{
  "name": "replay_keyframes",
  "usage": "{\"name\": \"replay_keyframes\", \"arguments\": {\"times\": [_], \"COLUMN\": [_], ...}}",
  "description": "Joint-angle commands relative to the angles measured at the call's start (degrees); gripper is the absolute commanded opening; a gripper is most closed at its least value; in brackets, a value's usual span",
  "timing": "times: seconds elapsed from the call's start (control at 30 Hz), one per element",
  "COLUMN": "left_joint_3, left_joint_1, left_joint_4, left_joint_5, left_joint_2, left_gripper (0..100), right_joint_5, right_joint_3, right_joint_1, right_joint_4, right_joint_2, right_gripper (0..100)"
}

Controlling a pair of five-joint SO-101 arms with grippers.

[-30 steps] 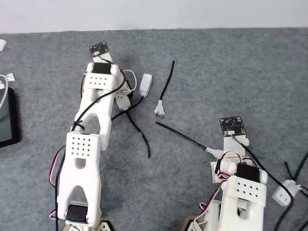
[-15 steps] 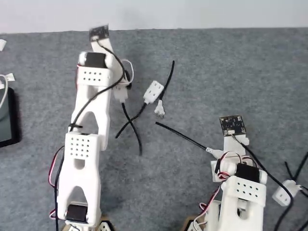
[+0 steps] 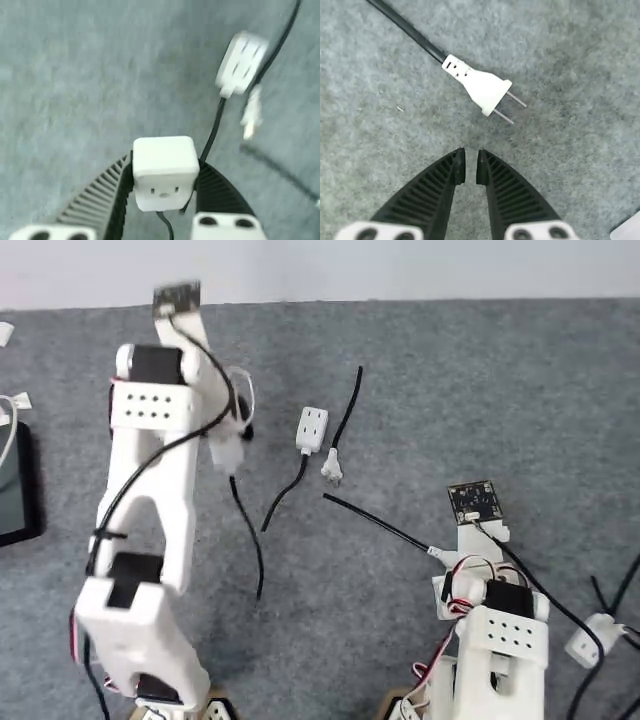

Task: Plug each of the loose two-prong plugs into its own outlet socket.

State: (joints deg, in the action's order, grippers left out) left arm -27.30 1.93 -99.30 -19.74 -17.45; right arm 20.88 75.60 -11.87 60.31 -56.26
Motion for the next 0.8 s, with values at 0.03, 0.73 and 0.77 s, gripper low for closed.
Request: {"name": "replay_keyframes", "arguments": {"times": [0.03, 0.73, 0.77], "left_joint_3": [29.05, 62.11, 61.93], "left_joint_1": [0.18, -2.9, -3.08], "left_joint_4": [11.52, 33.41, 32.62], "left_joint_5": [0.97, 13.63, 14.77], "left_joint_2": [12.31, 22.86, 23.65], "left_gripper": [1, 18, 20], "right_joint_5": [0.18, 0.18, 0.18], "right_joint_3": [-0.62, -0.53, -0.53], "right_joint_1": [0.13, 0.31, 0.4], "right_joint_4": [-0.57, -0.75, -0.75], "right_joint_2": [0.04, 0.31, 0.31], "right_gripper": [3.9, 3.9, 3.9]}}
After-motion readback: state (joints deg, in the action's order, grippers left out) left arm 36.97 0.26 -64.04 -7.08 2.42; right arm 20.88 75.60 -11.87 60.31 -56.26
